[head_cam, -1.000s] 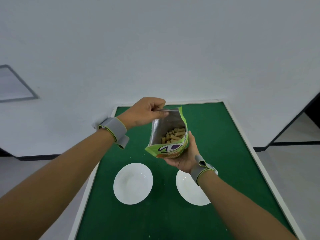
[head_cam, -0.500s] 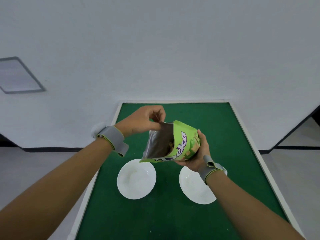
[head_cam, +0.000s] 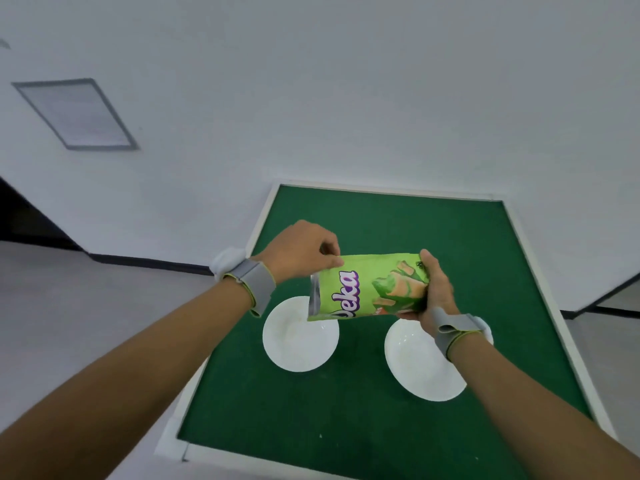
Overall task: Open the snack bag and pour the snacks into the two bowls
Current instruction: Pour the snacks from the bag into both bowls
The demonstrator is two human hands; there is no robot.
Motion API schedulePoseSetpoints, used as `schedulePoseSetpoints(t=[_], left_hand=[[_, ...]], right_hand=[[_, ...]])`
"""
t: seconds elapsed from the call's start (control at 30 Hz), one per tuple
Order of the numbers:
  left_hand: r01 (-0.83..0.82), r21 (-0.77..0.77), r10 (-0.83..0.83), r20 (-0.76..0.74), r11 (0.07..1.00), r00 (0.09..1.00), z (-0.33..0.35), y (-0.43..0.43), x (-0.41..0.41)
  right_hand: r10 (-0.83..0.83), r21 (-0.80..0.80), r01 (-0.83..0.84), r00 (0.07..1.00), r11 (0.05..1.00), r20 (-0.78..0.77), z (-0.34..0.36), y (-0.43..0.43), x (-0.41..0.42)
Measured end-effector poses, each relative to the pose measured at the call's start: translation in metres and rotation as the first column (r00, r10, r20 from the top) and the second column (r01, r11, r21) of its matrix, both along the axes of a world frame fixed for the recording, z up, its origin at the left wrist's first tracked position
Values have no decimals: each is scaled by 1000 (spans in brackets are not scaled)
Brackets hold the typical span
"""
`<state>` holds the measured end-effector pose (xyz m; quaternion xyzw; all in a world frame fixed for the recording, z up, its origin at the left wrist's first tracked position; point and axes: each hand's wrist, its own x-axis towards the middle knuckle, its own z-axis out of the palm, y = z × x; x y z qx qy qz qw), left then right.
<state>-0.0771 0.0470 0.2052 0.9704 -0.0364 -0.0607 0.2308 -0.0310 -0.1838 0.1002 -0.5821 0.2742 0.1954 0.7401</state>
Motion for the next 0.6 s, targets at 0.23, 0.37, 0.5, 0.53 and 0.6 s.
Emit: schedulePoseSetpoints(t=[0.23, 0.37, 0.5, 0.53, 0.6], left_hand=[[-38, 101, 32, 57, 994, 998, -33, 14, -9], [-43, 121, 39, 38, 992, 999, -48, 24, -15], [-77, 106, 75, 25, 991, 997, -60, 33, -21], [-81, 103, 79, 24, 991, 997, -62, 34, -22], [-93, 87, 91, 20, 992, 996, -65, 36, -25]], right_hand=[[-38, -118, 59, 984, 991, 174, 7, 14, -8], [-4, -188, 50, 973, 981, 233, 3, 21, -8], [52, -284, 30, 960, 958, 277, -5, 25, -1], [60, -308, 33, 956, 951, 288, -3, 27, -1], [81, -355, 35, 948, 934, 306, 2, 31, -3]])
